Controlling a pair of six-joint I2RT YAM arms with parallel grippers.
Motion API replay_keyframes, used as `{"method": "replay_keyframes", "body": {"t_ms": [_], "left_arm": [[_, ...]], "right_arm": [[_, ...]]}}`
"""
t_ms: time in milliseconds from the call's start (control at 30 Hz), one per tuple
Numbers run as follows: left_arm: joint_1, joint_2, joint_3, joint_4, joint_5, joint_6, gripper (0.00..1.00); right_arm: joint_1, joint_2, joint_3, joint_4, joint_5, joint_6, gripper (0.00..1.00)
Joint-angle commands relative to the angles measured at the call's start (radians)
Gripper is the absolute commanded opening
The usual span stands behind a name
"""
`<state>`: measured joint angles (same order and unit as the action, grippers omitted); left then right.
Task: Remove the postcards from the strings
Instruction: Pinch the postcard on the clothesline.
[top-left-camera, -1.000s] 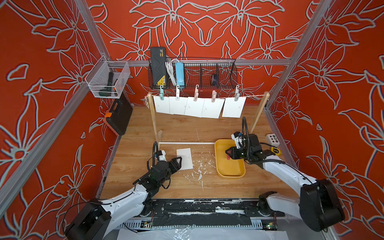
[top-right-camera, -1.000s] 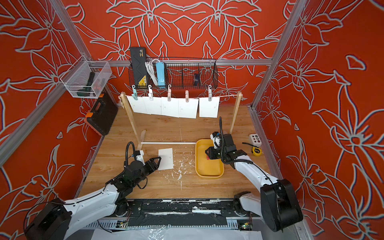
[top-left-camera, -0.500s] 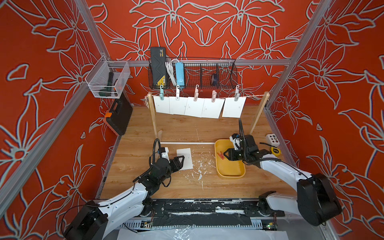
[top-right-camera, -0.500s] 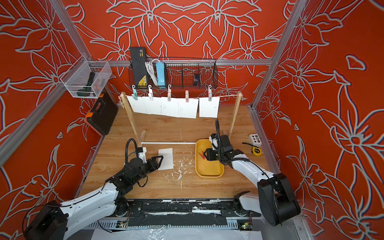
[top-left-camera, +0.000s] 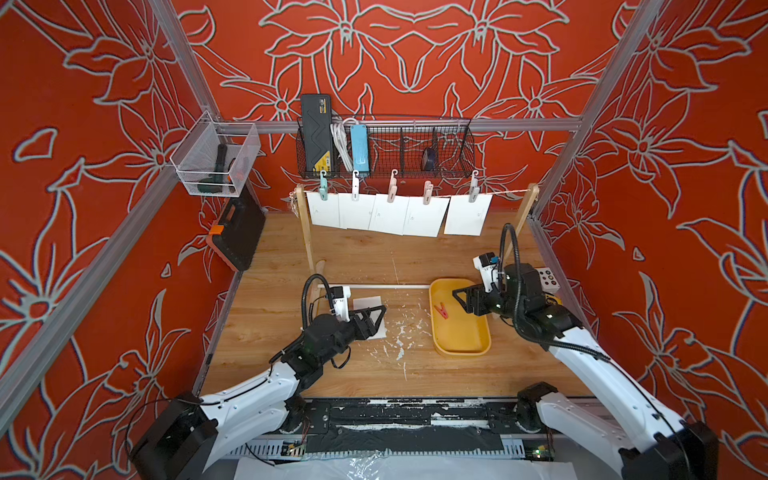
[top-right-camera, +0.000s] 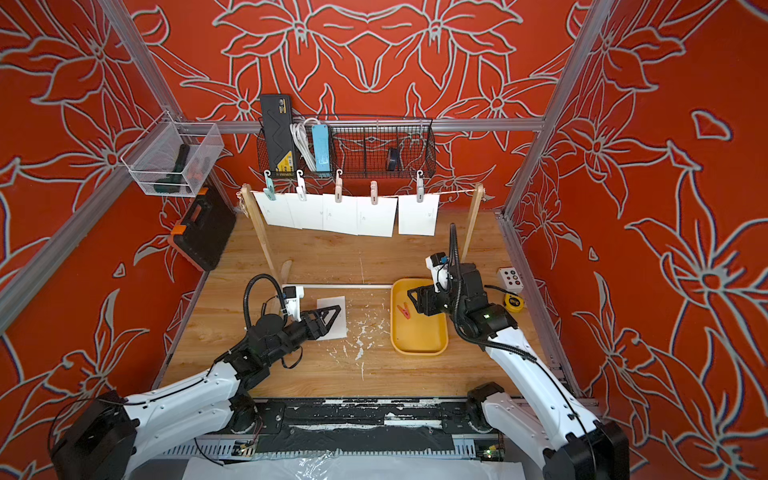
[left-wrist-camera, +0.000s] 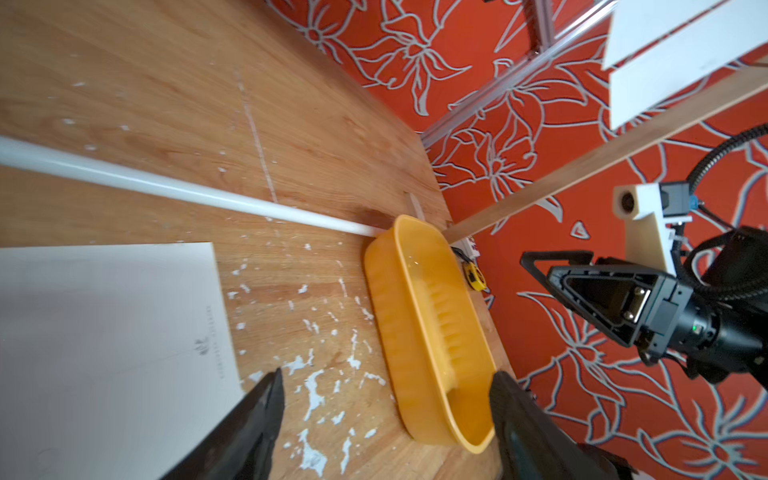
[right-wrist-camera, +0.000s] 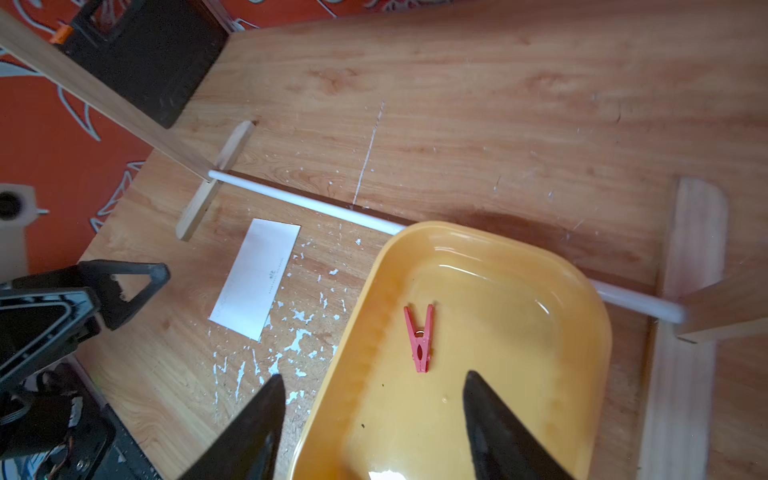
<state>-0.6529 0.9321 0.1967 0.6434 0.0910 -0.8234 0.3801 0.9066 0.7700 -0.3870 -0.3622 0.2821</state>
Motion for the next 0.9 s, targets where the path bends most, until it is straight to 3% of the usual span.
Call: {"method": "replay_keyframes", "body": {"t_ms": [0, 300, 367, 600, 700, 867], "left_arm": [[-0.032, 0.045, 0.034, 0.173, 0.051, 0.017, 0.80], [-0.153, 0.288, 0.183, 0.378, 0.065, 0.032, 0.81], [-0.164, 0.341, 0.230, 0.388, 0.074, 0.024, 0.76], [-0.184, 0.512, 0.324, 0.562, 0.100, -0.014, 0.79], [-0.216, 0.606, 0.309, 0.815, 0.051, 0.044, 0.79], [-0.221, 0.858, 0.417, 1.079, 0.060, -0.014, 0.80]], "right_arm": [[0.003, -0.060, 0.092, -0.107, -0.028, -0.056, 0.72], [0.003, -0.077, 0.380, -0.258, 0.039, -0.192, 0.81], [0.000, -0.060, 0.446, -0.259, 0.031, -0.223, 0.81], [-0.015, 0.098, 0.776, -0.317, 0.003, -0.330, 0.80], [-0.039, 0.154, 0.858, -0.303, -0.044, -0.348, 0.80], [-0.140, 0.244, 0.943, -0.274, -0.182, -0.338, 0.79]]}}
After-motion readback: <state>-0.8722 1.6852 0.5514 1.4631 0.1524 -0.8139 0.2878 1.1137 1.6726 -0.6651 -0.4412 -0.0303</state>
